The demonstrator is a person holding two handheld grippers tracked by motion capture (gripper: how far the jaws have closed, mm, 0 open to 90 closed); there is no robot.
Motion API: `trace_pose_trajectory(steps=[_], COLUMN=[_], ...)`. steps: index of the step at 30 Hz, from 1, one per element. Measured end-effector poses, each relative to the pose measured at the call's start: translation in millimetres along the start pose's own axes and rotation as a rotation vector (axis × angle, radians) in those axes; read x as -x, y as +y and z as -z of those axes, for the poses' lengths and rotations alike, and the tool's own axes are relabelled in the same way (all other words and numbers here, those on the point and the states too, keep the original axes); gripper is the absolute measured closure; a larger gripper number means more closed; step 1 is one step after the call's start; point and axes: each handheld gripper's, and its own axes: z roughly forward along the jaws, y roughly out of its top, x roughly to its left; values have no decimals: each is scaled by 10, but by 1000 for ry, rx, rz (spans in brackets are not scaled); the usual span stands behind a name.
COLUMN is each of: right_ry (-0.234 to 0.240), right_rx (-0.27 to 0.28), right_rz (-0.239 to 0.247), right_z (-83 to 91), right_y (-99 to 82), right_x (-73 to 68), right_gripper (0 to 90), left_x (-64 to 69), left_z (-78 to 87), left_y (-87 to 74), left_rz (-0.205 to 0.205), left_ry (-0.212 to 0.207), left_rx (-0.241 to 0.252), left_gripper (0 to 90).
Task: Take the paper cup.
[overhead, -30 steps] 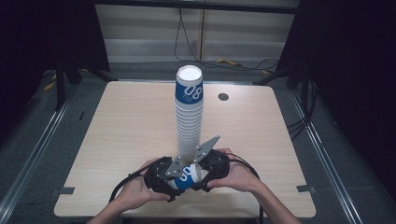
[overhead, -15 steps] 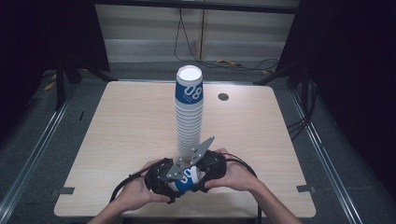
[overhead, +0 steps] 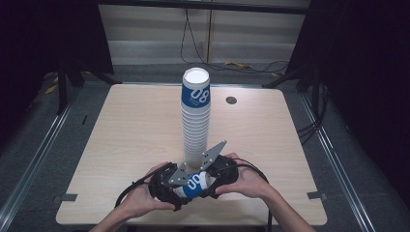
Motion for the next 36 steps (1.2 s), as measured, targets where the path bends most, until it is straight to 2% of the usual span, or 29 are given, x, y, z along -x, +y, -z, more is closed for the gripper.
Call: trace_pose_trajectory(steps=[5,6,7,11,12,13,14,16,22,28,33,36], right_ry=[-9,-11,-14,-21,-27,-35,-43,-50,-64,-76,-85,-94], right_rx=[-15,-22,-24,-13,-7,-3,0,10,-5,21,18,30], right_rz=[-5,-8,-10,-15,-11,-17,-22,-26,-31,-52,-76,-97], right_z=[-3,-1,4,36,41,51,64,86,98,129,112,128], right_y=[-31,-36,-40,-55,-62,-68,-76,-89,-123,-165,-251,-291], right_x=[14,12,10,12,17,20,27,37,24,41,45,45], right_gripper=[293,293,293,293,293,293,293,293,293,292,292,292], left_x=[-22,-19,-25,-33,-27,-35,-30,-29,-70,-117,-158,-185], left_z=[46,42,59,111,116,131,133,141,197,263,299,312], left_y=[-14,-21,-23,-24,-23,-15,-12,-13,-47,-91,-125,-147], left_rz=[-1,6,7,24,37,27,34,31,58,92,140,164], left_ry=[-8,0,-1,13,19,21,13,26,28,15,-14,-15], left_rx=[20,45,45,71,90,94,109,115,174,225,297,323], left_gripper=[168,162,159,170,178,180,179,179,169,171,170,170])
